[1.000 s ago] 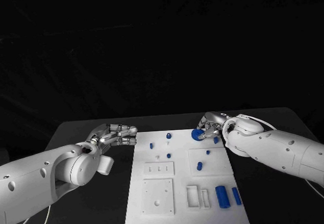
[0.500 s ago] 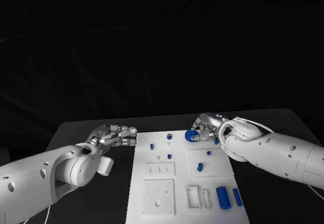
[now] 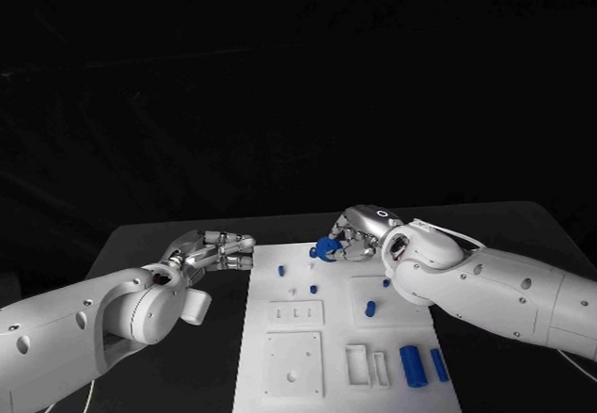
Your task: Assemble the parts on the task board
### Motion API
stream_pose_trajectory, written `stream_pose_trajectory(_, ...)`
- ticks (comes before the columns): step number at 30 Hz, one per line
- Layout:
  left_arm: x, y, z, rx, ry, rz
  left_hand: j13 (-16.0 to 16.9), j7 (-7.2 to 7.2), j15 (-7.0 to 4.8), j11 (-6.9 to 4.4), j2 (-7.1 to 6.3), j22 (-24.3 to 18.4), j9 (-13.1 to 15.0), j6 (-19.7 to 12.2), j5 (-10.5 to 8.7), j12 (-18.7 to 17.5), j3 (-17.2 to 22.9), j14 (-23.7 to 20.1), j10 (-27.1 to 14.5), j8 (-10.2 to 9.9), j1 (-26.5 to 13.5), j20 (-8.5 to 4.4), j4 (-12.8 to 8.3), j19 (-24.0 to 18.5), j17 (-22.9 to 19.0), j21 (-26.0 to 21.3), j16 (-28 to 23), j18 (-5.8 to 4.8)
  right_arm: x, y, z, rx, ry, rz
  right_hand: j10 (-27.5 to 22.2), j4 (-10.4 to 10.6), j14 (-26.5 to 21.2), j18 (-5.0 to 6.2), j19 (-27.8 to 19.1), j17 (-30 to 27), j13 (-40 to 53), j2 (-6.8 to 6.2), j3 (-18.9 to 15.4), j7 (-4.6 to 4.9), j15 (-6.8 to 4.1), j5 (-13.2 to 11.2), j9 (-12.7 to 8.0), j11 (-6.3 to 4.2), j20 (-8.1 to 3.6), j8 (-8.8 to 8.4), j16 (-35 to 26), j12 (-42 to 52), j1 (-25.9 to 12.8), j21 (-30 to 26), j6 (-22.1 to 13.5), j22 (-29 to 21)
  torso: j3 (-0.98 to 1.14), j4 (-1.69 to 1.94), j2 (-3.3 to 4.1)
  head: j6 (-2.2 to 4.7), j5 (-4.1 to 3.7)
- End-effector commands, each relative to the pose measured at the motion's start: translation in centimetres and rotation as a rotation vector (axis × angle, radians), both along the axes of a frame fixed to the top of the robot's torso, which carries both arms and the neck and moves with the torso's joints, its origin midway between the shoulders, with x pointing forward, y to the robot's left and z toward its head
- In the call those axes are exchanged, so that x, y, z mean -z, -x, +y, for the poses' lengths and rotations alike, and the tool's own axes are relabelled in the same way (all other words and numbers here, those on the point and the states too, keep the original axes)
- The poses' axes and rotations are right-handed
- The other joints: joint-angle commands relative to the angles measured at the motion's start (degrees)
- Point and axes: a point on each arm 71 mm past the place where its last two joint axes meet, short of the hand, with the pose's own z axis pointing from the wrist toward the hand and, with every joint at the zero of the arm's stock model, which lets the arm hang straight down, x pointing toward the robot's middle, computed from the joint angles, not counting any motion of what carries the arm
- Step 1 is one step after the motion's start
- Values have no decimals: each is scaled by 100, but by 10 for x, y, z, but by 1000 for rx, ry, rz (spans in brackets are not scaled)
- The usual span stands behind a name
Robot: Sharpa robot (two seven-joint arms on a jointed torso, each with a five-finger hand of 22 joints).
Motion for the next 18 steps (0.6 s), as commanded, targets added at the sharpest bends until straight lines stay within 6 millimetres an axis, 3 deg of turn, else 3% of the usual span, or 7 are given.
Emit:
stream_pose_trajectory(1, -1, 1, -3, 15, 4, -7, 9, -12, -12, 8, 46, -8, -5, -31, 34, 12, 7, -31, -43, -6, 0, -7, -27, -46, 0, 17, 28, -68, -2, 1, 9, 10, 31, -66, 11, 33, 10, -12, 289, -3, -9, -13, 41, -6, -34, -48, -4, -25, -37, -17, 17, -7, 49, 13, -49, 96, -5, 8, 5, 11, -7)
stream_pose_trajectory(6, -1, 0, -5, 18, 5, -7, 9, -11, -13, 8, 49, -8, -6, -32, 36, 12, 10, -30, -43, -7, 2, -8, -33, -46, 0, 20, 28, -68, 3, 1, 24, 1, 44, -73, 13, 47, 10, -15, 291, -10, -10, -34, 103, -6, -32, -74, -4, -25, -36, -17, 11, -8, 57, 31, -50, 101, 0, 26, 10, 25, -17)
stream_pose_trajectory(18, -1, -1, -7, 21, 5, -6, 9, -11, -13, 8, 49, -8, -6, -32, 36, 12, 10, -30, -43, -7, 2, -8, -33, -46, 0, 20, 29, -68, 20, -1, 46, -7, 92, -32, -6, 27, 8, -14, 290, -40, -27, -48, 258, -1, -31, -89, -5, -24, -34, -17, -12, -29, 45, 17, -63, 92, 9, 3, 8, -7, 47)
